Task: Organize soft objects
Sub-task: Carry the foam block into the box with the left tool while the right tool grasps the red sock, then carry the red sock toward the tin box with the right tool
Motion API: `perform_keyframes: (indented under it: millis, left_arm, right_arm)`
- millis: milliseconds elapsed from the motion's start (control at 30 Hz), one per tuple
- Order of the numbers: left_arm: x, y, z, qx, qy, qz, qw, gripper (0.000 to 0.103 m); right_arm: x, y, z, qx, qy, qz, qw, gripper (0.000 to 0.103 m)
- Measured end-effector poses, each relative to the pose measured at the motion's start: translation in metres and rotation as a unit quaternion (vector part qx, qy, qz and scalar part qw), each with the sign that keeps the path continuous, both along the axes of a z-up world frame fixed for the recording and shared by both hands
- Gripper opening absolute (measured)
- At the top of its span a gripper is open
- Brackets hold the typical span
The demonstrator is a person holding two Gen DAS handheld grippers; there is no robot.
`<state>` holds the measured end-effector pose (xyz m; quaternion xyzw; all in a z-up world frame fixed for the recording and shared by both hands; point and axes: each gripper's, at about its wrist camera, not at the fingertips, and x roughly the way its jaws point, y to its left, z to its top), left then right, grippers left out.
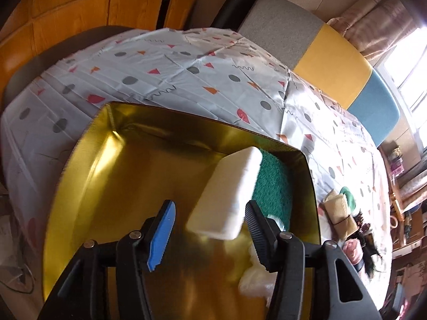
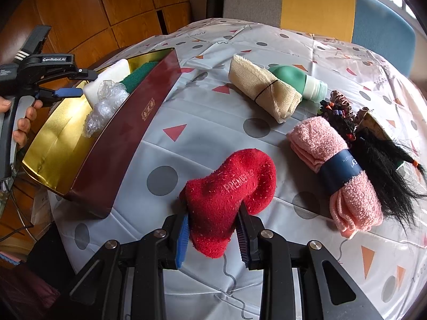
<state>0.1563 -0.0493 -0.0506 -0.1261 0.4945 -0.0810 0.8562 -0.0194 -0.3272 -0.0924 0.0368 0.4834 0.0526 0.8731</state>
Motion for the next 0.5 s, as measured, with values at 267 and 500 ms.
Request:
perform_keyframes:
  millis: [267,500]
  left_arm:
    - [-0.064,0.005,0.030,0.079,-0.076,-0.003,0.9939,0.055]
    - [-0.106,0.014,0.054,0.115,-0.133,0.004,0.9844,0.055]
  right_arm:
    - [0.001,0.002,-0.001,-0.008,-0.002,-0.002,1.000,0.031]
    - [0.000,0.005,-0.001,-0.019,-0.005,-0.002,1.000,0.031]
